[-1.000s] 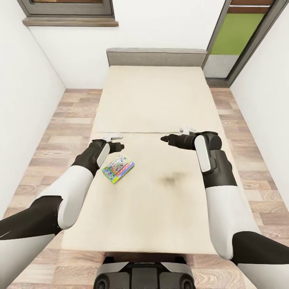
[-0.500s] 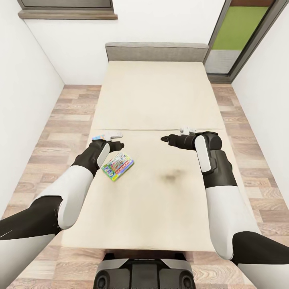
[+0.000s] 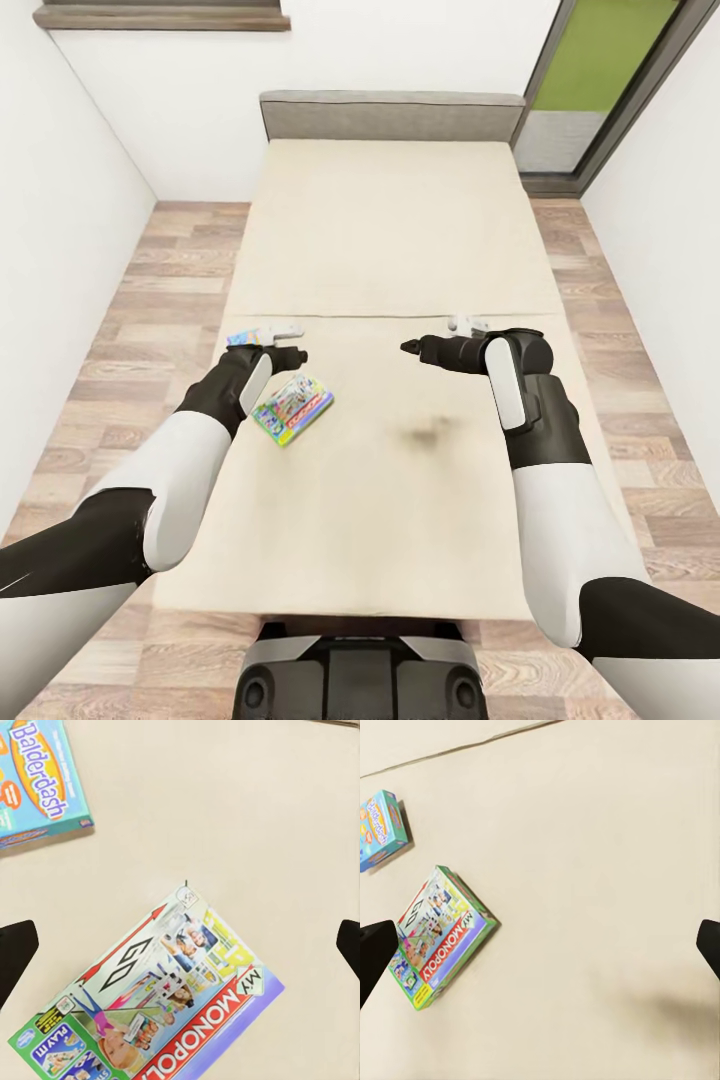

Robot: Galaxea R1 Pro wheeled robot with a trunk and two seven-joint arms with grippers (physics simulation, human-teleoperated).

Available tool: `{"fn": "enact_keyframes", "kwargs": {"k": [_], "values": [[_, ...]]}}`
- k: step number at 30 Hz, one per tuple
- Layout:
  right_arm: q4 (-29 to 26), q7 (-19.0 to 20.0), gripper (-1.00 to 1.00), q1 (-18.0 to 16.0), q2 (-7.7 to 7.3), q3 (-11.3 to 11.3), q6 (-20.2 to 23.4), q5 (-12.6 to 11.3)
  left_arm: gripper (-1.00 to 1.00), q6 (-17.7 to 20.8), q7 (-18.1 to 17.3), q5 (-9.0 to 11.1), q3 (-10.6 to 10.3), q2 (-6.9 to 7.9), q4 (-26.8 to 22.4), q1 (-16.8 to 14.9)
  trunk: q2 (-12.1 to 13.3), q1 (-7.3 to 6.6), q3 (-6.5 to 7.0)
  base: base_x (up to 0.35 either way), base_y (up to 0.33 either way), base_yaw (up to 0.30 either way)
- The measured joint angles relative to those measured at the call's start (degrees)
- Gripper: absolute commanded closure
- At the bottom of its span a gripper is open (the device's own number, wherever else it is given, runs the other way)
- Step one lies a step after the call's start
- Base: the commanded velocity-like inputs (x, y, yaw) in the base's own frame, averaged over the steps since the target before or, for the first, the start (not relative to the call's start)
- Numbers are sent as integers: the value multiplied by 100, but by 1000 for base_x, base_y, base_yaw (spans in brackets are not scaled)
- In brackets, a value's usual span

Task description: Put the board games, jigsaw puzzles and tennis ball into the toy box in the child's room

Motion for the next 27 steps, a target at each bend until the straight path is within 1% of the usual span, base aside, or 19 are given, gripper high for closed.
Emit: {"fn": "enact_keyframes", "kwargs": {"k": [8,16,27], "values": [[3,0,-100,0,13,7,0,2,-100,-11,0,-3,-5,6,-21,0,0,0,-74,0,0,23],[1,0,-100,0,0,9,0,3,-100,-99,5,-4,-1,-6,-24,0,0,0,-149,0,0,57],[-4,0,-100,0,-11,7,0,3,-100,-122,7,-7,0,-14,-31,0,0,0,-251,0,0,63]]}}
